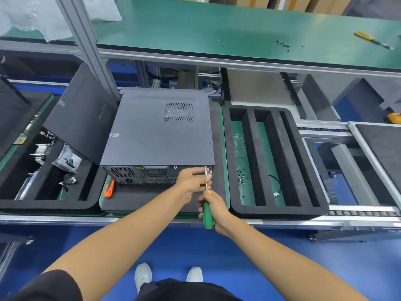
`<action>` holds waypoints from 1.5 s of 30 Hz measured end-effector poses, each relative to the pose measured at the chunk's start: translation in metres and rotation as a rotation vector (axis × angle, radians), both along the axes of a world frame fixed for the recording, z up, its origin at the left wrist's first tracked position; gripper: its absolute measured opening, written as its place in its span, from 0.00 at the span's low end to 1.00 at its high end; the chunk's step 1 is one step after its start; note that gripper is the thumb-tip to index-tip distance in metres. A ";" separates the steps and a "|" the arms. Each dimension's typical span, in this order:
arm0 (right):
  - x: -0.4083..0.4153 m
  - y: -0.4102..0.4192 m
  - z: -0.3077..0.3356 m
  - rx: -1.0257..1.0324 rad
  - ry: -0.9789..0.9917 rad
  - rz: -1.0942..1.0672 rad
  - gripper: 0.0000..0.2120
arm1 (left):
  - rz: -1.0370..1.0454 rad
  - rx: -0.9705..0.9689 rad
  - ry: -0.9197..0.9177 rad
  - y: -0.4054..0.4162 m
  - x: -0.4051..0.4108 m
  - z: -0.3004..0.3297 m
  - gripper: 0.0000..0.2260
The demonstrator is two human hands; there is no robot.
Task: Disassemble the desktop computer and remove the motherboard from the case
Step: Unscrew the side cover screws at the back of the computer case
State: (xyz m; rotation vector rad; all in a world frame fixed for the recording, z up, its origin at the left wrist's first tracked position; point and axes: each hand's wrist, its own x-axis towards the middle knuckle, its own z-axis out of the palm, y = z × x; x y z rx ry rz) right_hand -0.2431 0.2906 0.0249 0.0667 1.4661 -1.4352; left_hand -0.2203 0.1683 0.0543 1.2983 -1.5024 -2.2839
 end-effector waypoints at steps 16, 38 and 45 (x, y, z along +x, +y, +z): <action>0.001 0.007 -0.002 -0.010 0.099 -0.043 0.05 | 0.002 -0.057 0.019 0.007 0.001 0.008 0.03; -0.009 0.012 -0.013 -0.119 0.008 0.059 0.15 | 0.076 0.087 0.015 0.008 -0.007 0.005 0.09; -0.008 0.005 -0.007 0.054 0.122 0.066 0.09 | 0.060 0.020 0.023 0.005 -0.003 0.003 0.07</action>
